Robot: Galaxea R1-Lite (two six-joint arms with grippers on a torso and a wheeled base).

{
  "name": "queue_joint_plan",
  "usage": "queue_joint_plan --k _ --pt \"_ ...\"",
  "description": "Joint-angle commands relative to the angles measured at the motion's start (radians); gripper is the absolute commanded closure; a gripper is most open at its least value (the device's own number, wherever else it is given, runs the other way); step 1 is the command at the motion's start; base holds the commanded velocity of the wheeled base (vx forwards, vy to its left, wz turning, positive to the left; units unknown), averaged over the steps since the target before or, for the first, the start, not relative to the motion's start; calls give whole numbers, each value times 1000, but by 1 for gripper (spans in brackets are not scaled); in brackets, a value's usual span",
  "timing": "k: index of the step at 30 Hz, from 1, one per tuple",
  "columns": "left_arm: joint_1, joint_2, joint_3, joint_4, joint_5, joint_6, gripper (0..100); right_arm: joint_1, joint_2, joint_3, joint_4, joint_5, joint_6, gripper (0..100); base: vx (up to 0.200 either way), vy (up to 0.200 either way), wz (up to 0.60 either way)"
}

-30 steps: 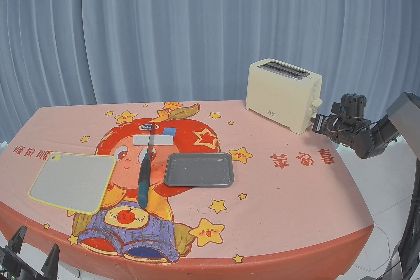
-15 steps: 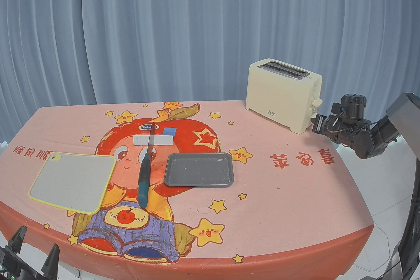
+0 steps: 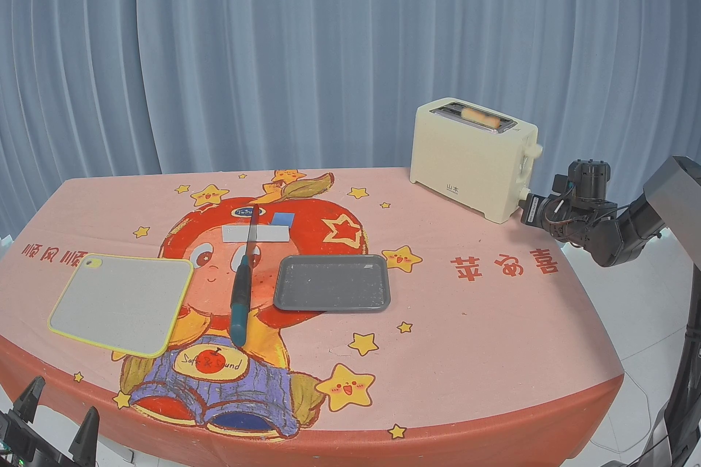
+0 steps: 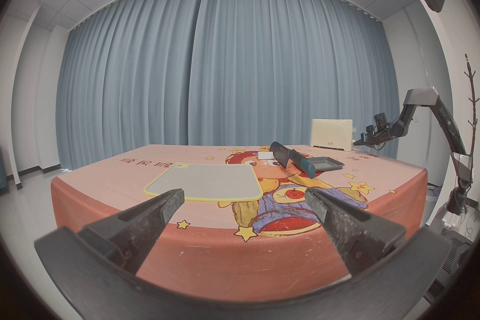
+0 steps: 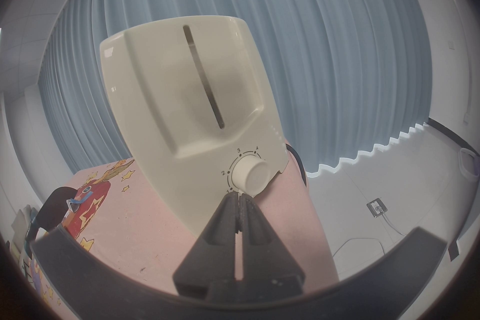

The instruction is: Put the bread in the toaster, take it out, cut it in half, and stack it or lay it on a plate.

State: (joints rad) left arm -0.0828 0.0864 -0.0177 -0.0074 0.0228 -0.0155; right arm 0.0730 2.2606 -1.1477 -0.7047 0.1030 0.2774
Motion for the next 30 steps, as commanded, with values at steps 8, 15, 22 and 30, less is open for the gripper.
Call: queue_joint_plan --k 8,15,22,30 --pt "0 1 18 0 0 0 0 7 -3 13 -1 1 0 100 0 0 0" --pt "0 1 18 0 0 0 0 8 -3 28 -12 1 -7 100 0 0 0" --pt "0 1 18 0 0 0 0 11 -13 39 -12 1 -9 100 0 0 0" --pt "0 1 18 0 0 0 0 18 -75 63 -2 1 -9 100 0 0 0"
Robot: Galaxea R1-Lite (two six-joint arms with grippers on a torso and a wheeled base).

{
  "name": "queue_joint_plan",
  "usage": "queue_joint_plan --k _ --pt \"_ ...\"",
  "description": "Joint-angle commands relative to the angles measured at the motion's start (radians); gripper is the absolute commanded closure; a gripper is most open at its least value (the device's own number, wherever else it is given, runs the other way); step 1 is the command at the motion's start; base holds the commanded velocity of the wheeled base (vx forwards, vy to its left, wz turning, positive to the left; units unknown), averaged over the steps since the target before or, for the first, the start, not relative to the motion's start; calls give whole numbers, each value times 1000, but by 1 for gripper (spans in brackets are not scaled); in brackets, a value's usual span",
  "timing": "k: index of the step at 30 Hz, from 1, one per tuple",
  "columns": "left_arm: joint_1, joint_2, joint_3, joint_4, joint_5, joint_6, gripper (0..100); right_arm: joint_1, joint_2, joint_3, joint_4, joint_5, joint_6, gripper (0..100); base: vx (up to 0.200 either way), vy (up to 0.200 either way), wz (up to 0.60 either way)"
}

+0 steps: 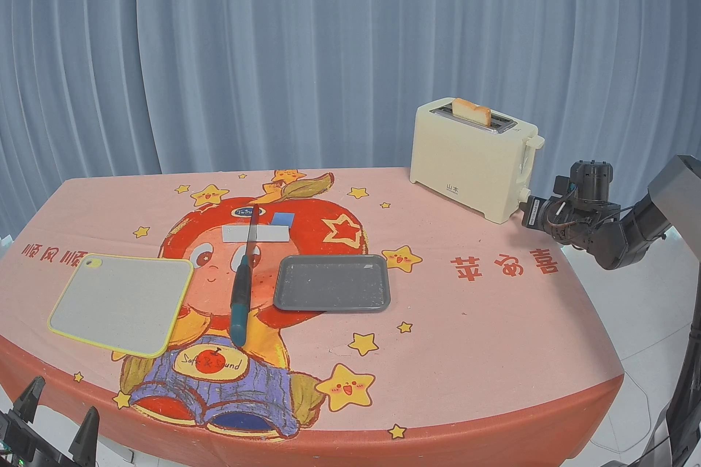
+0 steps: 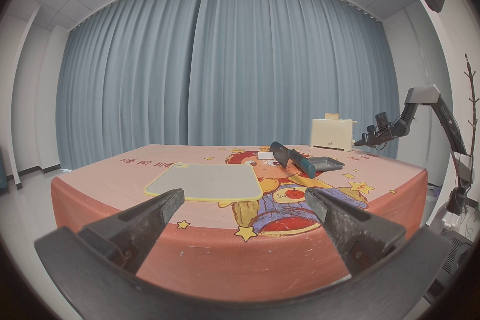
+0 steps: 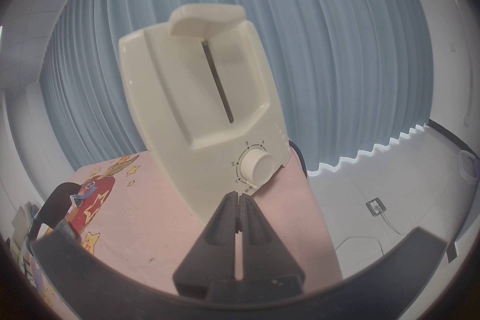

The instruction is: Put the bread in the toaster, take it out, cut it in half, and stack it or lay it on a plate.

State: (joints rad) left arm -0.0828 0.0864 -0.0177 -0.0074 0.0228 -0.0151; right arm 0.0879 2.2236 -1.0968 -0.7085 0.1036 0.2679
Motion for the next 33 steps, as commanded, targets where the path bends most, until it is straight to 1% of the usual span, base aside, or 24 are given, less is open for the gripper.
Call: queue_joint_plan --k 1,4,5,15,33 --pt "0 1 18 0 0 0 0 6 -52 20 3 1 1 100 0 0 0" --pt "0 1 18 0 0 0 0 16 -85 40 3 1 1 100 0 0 0" --pt "0 1 18 0 0 0 0 18 -94 48 3 -1 1 0 0 0 0" --pt "0 1 18 0 0 0 0 20 -179 74 3 1 4 0 0 0 0" --pt "0 1 18 0 0 0 0 66 -329 141 4 1 4 0 0 0 0"
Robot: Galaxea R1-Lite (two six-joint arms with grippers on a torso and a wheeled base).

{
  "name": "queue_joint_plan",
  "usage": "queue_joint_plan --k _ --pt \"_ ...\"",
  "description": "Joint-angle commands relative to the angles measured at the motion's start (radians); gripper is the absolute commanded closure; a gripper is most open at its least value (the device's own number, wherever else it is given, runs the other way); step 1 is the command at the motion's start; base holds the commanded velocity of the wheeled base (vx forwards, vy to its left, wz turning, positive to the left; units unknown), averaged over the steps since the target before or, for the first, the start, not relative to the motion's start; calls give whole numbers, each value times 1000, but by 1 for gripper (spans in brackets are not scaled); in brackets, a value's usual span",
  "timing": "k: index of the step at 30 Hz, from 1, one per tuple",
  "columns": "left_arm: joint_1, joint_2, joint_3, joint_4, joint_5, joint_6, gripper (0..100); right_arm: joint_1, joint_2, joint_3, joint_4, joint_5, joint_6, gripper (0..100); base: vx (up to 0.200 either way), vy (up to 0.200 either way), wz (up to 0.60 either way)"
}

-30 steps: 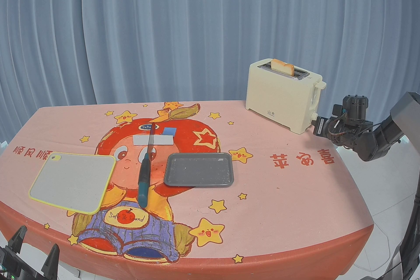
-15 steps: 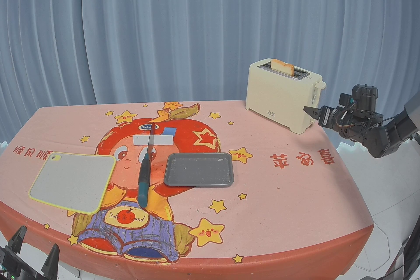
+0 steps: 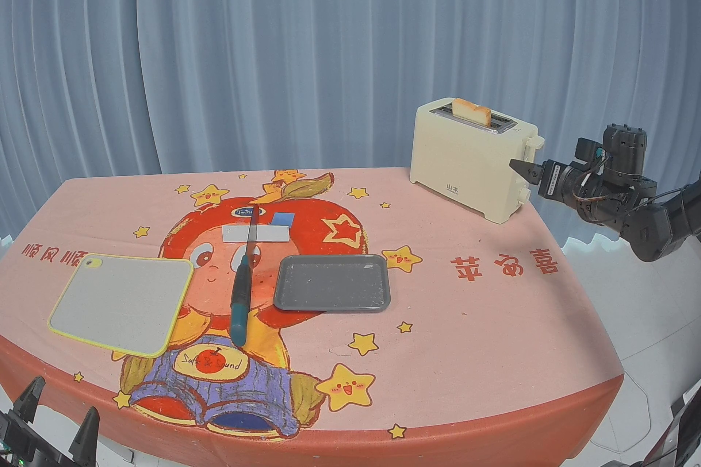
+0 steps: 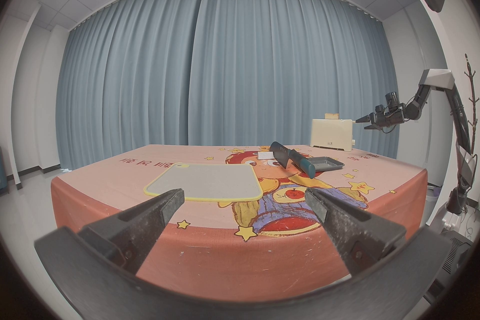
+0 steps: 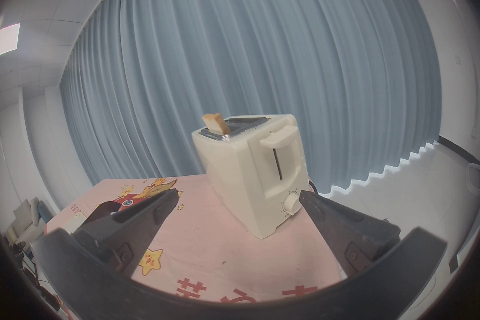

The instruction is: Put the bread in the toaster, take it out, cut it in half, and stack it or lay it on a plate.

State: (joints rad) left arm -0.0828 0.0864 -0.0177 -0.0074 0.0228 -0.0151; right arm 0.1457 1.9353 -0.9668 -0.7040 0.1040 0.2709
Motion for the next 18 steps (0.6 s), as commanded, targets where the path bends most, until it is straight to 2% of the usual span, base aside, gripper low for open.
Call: queue_joint_plan --k 1,18 --pt "0 1 18 0 0 0 0 9 -49 13 0 0 1 0 0 0 0" --pt "0 1 18 0 0 0 0 9 -116 40 0 0 -4 0 0 0 0"
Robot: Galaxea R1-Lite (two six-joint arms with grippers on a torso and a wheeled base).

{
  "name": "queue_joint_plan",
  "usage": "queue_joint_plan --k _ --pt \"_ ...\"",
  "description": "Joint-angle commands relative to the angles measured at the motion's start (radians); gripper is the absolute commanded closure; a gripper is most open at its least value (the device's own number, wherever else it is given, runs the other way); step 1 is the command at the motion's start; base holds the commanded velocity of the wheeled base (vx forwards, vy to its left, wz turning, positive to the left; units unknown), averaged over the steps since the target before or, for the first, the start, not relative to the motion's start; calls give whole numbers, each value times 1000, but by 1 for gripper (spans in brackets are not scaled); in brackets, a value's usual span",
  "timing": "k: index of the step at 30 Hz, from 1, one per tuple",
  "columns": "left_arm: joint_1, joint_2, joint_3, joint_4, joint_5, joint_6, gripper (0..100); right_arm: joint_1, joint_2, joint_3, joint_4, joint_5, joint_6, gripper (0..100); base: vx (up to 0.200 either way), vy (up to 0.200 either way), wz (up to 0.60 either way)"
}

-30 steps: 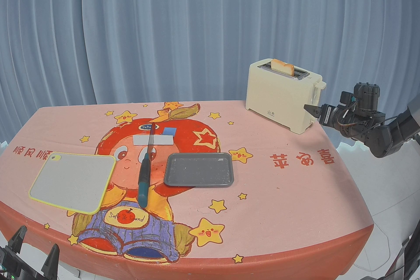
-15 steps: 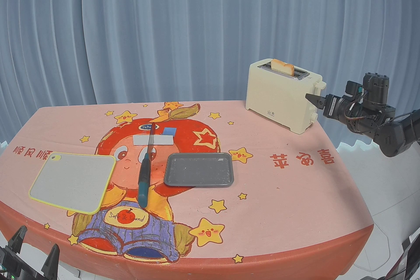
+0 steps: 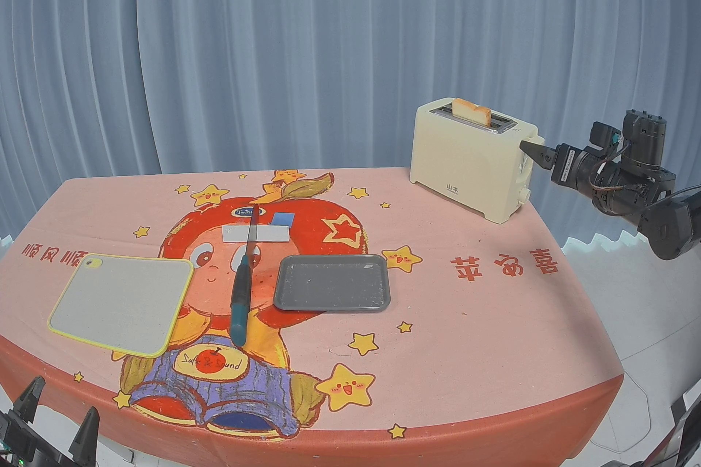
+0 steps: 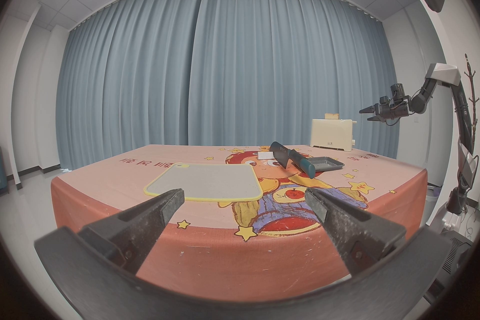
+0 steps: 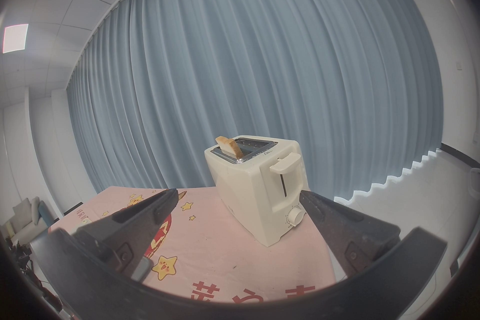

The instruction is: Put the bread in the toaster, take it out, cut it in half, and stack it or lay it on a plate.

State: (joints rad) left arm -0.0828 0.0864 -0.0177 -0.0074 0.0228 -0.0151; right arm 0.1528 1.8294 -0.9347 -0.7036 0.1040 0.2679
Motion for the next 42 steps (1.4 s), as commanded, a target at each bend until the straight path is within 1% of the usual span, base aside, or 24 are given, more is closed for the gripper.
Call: queue_joint_plan --k 1,7,11,15,18,20,27,28,30,31,34,39,41,42 --pt "0 1 18 0 0 0 0 2 -10 8 0 0 -4 0 0 0 0" --pt "0 1 18 0 0 0 0 1 -13 11 0 0 -9 0 0 0 0" --pt "0 1 18 0 0 0 0 -12 -15 19 -4 0 -35 0 0 0 0" --pt "0 1 18 0 0 0 0 -15 -36 33 -11 5 -38 0 0 0 0" --pt "0 1 18 0 0 0 0 -13 -87 54 0 23 -36 0 0 0 0" --pt "0 1 18 0 0 0 0 -16 -90 47 -4 36 -38 0 0 0 0" --pt "0 1 18 0 0 0 0 -36 -90 36 -2 45 -81 0 0 0 0" --pt "0 1 18 0 0 -2 0 -39 -88 30 0 54 -88 0 0 0 0" --pt "0 1 18 0 0 0 0 -41 -88 17 6 94 -102 0 0 0 0" --pt "0 1 18 0 0 0 0 -44 -87 5 19 103 -104 0 0 0 0" --pt "0 1 18 0 0 0 0 -53 -84 -56 85 125 -108 0 0 0 0" --pt "0 1 18 0 0 0 0 -62 -84 -176 233 175 -118 0 0 0 0" --pt "0 1 18 0 0 0 0 -64 -84 -208 288 224 -141 0 0 0 0" --pt "0 1 18 0 0 0 0 -67 -82 -219 306 237 -150 0 0 0 0"
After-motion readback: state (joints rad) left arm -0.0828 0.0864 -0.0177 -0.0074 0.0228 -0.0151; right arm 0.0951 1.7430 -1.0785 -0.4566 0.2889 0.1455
